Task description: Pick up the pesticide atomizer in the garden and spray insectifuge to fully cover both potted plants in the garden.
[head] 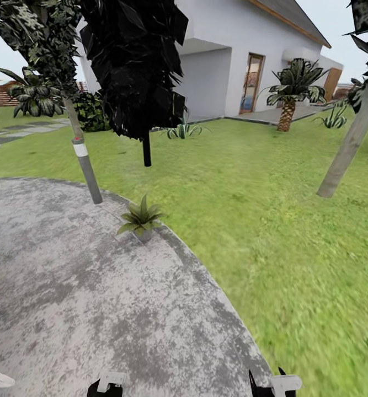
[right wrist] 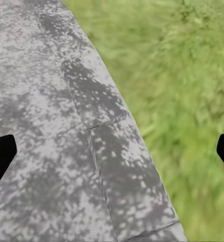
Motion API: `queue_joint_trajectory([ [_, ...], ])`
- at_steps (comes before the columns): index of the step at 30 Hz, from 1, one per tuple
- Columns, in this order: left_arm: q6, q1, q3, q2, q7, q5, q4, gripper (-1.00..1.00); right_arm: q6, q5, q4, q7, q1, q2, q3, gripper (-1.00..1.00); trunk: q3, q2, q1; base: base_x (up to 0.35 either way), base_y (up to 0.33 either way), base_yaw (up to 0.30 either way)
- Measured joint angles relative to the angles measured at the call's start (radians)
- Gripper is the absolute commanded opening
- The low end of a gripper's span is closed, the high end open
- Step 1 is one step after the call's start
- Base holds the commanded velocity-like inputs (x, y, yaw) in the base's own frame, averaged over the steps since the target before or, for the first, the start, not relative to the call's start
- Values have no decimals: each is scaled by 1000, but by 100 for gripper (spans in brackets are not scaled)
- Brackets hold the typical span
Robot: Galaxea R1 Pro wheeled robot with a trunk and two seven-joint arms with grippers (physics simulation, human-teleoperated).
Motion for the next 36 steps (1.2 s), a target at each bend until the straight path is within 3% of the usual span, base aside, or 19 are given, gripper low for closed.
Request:
queue_joint_trajectory([
  [10, 0, 0, 0, 0, 0, 3, 0, -100, 0, 0, -1, -1, 0, 0, 0, 100, 0, 0, 0, 294, -136, 270],
  [15, 0, 0, 0, 0, 1, 6, 0, -100, 0, 0, -1, 0, 0, 18, 1, 100, 0, 0, 0, 335, -6, 9],
  [20, 0, 0, 0, 0, 0, 6, 0, -100, 0, 0, -1, 0, 0, 20, 0, 100, 0, 0, 0, 338, 0, 76],
  [36, 0, 0, 0, 0, 1, 6, 0, -100, 0, 0, 0, 0, 0, 20, 0, 100, 6, 0, 0, 338, 0, 262],
])
